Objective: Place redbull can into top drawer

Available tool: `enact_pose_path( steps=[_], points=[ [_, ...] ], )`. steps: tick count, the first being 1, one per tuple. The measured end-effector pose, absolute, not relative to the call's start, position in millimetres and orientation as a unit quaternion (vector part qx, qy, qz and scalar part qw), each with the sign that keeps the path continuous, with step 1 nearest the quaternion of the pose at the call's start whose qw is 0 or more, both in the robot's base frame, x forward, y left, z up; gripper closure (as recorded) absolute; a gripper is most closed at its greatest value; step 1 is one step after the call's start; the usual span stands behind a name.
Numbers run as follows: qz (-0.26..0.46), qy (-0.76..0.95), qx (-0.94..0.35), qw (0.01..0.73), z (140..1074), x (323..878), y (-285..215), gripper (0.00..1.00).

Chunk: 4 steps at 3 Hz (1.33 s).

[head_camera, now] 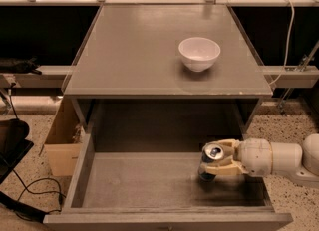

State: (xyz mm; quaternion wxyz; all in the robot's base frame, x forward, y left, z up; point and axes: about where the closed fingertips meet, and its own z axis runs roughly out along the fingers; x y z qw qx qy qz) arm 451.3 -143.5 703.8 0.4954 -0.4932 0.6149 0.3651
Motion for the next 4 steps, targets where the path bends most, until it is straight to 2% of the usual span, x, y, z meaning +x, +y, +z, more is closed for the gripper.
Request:
enact_pose_path(
  steps=[1,2,4],
  points=[
    [0.356,0.61,-0.497,0.505,685.8,453.5,-149.2,1.0],
    [0.356,0.609,-0.497,0.505,685.5,453.5,-148.9,0.81],
    [0.356,0.609,-0.497,0.505,685.5,453.5,-148.8,0.34]
  ],
)
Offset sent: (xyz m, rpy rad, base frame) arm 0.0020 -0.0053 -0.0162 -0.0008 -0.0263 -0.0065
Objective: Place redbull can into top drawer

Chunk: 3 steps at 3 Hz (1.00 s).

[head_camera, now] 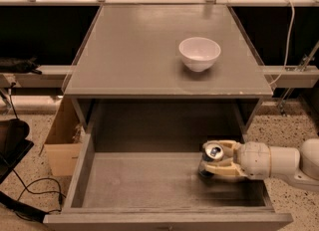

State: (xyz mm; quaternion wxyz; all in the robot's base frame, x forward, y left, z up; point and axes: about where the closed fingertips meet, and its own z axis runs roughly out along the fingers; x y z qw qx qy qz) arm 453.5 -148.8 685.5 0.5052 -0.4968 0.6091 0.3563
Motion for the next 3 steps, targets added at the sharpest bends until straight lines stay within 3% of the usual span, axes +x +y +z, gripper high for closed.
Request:
enact_pose_path(
  steps=[1,2,3],
  points=[
    [0.356,0.609,-0.497,0.505,685.5,453.5,-148.8,0.11],
    [0.356,0.609,-0.497,0.505,685.6,453.5,-148.6,0.0],
    [0.354,0.605,-0.507,0.501,690.5,453.5,-142.2,0.0]
  ],
)
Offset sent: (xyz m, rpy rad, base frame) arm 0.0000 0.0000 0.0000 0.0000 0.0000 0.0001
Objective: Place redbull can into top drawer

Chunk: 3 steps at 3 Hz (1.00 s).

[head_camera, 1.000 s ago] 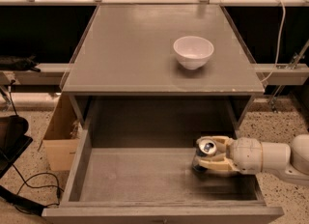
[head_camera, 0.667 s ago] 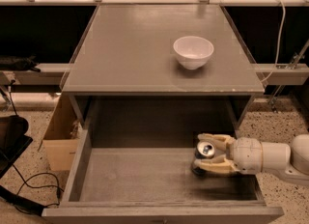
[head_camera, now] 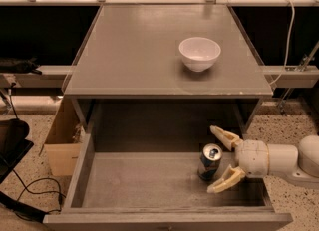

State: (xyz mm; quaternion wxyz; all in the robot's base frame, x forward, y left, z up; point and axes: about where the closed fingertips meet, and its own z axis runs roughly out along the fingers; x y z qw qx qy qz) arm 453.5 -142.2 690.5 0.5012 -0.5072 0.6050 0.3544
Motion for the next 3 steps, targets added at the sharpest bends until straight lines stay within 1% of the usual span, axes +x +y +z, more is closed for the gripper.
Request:
enact_pose_path(
  steps=[1,2,3],
  points=[
    [0.348,0.591,-0.532,0.497,730,451,-143,0.0],
    [0.329,0.572,-0.58,0.477,796,440,-149,0.0],
    [0.289,0.56,-0.653,0.42,866,412,-163,0.0]
  ],
)
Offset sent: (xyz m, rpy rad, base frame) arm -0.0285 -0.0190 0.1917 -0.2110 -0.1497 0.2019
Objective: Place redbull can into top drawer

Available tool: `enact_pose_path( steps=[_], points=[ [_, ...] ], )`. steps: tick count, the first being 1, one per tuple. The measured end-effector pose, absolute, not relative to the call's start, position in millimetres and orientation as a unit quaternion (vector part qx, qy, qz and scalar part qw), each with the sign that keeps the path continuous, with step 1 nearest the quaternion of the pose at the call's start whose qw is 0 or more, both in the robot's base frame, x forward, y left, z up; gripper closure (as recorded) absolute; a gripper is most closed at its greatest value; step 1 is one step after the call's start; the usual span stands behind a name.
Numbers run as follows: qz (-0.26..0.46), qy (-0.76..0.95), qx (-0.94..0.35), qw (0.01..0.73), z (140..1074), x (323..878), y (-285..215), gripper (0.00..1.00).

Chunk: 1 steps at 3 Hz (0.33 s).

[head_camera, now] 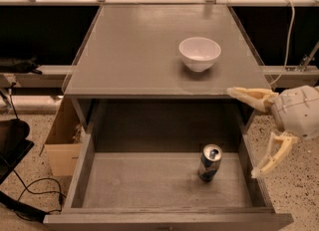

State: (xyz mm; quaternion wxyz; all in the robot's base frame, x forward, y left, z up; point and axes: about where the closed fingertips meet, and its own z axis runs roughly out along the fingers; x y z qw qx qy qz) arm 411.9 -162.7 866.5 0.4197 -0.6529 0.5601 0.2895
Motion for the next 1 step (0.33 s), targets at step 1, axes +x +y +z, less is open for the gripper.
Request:
enact_pose_path(
  steps=[1],
  points=[
    [0.228,0.581,-0.695,0.357,899.8,393.7,-171.9,0.0]
  ],
)
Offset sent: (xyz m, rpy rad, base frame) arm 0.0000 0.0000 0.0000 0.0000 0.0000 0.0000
